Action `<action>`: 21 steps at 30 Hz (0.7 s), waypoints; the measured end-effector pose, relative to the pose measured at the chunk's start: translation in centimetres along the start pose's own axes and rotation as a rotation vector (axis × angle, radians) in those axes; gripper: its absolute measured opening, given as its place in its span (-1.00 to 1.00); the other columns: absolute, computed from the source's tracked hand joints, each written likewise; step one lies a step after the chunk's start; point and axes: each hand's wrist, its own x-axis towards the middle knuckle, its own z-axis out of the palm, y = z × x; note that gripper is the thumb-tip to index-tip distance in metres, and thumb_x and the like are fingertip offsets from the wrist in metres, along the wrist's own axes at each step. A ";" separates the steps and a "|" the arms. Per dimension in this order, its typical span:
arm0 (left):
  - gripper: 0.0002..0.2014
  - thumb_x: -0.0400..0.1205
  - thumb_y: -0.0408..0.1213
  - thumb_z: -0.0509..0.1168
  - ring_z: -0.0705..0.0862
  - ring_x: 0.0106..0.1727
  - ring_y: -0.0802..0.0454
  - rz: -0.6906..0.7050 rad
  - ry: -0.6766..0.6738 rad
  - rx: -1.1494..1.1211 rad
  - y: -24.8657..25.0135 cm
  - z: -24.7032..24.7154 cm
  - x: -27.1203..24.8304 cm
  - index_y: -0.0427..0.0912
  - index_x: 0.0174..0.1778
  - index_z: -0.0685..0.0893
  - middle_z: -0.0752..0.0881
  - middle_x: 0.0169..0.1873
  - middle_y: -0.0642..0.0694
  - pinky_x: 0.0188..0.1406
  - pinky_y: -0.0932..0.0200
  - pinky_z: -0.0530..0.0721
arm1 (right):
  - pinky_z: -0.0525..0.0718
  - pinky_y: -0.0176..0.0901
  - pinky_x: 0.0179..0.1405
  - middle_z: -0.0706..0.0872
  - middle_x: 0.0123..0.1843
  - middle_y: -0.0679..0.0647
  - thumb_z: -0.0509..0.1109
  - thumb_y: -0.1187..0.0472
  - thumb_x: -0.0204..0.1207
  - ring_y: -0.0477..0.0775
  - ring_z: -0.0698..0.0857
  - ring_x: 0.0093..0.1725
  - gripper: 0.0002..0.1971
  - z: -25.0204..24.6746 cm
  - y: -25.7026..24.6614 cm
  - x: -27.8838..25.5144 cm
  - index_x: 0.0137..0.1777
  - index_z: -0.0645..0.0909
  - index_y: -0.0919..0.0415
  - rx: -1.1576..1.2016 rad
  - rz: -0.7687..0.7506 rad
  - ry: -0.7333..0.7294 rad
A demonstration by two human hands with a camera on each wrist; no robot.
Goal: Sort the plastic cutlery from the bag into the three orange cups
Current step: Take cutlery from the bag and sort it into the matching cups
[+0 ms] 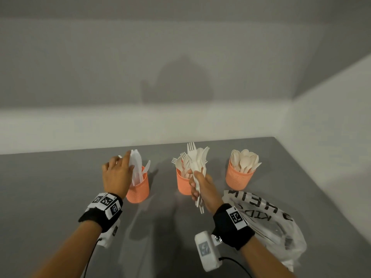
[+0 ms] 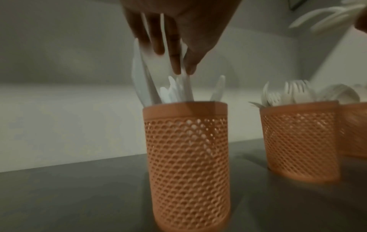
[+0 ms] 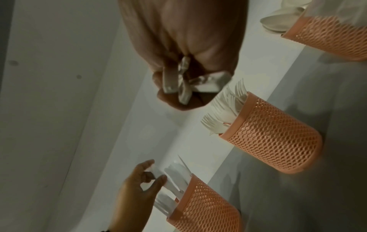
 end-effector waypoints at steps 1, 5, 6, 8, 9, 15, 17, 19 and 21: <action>-0.51 0.40 -0.47 0.50 0.67 0.05 -0.37 0.060 -0.004 0.094 -0.2 0.4 -0.2 -0.37 0.26 0.61 0.78 -0.09 -0.37 -0.13 -0.20 0.56 | 0.43 -0.31 -0.66 0.39 -0.45 0.02 0.03 0.24 0.68 -0.16 0.35 -0.66 -0.77 0.0 0.0 0.0 -0.06 0.53 0.17 0.001 -0.004 0.004; -0.42 0.31 -0.37 0.57 0.65 -0.05 -0.40 0.056 -0.005 0.175 -0.3 0.4 -0.7 -0.39 0.24 0.60 0.67 0.14 -0.39 -0.21 -0.15 0.56 | 0.41 -0.32 -0.68 0.40 -0.45 0.02 0.02 0.22 0.69 -0.17 0.34 -0.67 -0.77 0.0 0.1 0.0 -0.01 0.52 0.19 0.007 0.008 -0.007; -0.44 0.37 -0.29 0.53 0.64 -0.06 -0.39 0.051 0.029 0.172 0.0 0.1 -0.8 -0.36 0.28 0.57 0.64 0.17 -0.40 -0.22 -0.14 0.56 | 0.41 -0.33 -0.68 0.40 -0.46 0.01 0.03 0.22 0.69 -0.16 0.33 -0.67 -0.79 0.1 0.1 0.0 0.00 0.50 0.21 0.009 0.013 -0.013; -0.53 0.53 -0.09 0.30 0.65 -0.07 -0.35 0.095 0.102 0.100 1.2 -0.7 -1.0 -0.31 0.28 0.59 0.65 0.15 -0.36 -0.18 -0.13 0.59 | 0.38 -0.33 -0.67 0.39 -0.47 0.01 0.03 0.22 0.68 -0.16 0.32 -0.66 -0.81 0.3 0.2 0.0 -0.01 0.47 0.23 0.006 0.020 -0.016; -0.55 0.57 -0.04 0.18 0.66 -0.05 -0.32 0.106 0.120 -0.023 2.3 -1.2 -1.2 -0.30 0.22 0.63 0.68 0.10 -0.32 -0.11 -0.12 0.61 | 0.36 -0.32 -0.67 0.39 -0.48 0.00 0.04 0.22 0.68 -0.16 0.32 -0.66 -0.81 0.5 0.3 0.0 -0.02 0.46 0.22 0.003 0.026 -0.020; -0.79 0.67 -0.22 0.22 0.66 -0.20 0.03 -0.093 -0.165 -0.768 9.9 -2.0 -1.8 -0.28 0.02 0.68 0.71 -0.21 -0.06 -0.24 0.35 0.55 | 0.35 -0.36 -0.65 0.38 -0.47 -0.01 0.06 0.19 0.70 -0.18 0.32 -0.65 -0.74 1.6 0.9 0.0 -0.17 0.51 0.16 -0.097 -0.006 -0.015; -0.84 0.67 -0.30 0.23 0.67 -0.34 0.17 -0.179 -0.197 -0.991 11.9 -1.6 -1.6 -0.32 0.03 0.63 0.67 -0.28 -0.05 -0.39 0.48 0.56 | 0.36 -0.35 -0.63 0.39 -0.47 -0.02 0.06 0.19 0.71 -0.19 0.33 -0.63 -0.77 1.5 1.1 0.2 -0.09 0.51 0.18 -0.139 -0.028 -0.003; -0.87 0.66 -0.35 0.25 0.63 -0.51 0.32 -0.275 -0.218 -1.134 13.1 -1.1 -1.3 -0.35 0.03 0.60 0.65 -0.32 -0.11 -0.51 0.49 0.56 | 0.36 -0.34 -0.62 0.39 -0.48 -0.05 0.06 0.19 0.71 -0.19 0.34 -0.62 -0.80 1.0 1.3 0.3 -0.09 0.48 0.12 -0.175 -0.045 0.017; -0.92 0.64 -0.39 0.26 0.61 -0.56 0.28 -0.351 -0.240 -1.208 13.9 -0.5 -1.1 -0.34 -0.03 0.59 0.61 -0.39 -0.15 -0.53 0.39 0.60 | 0.36 -0.34 -0.62 0.40 -0.52 -0.10 0.09 0.17 0.70 -0.21 0.35 -0.61 -0.89 0.4 1.4 0.4 -0.05 0.41 0.07 -0.202 -0.059 0.032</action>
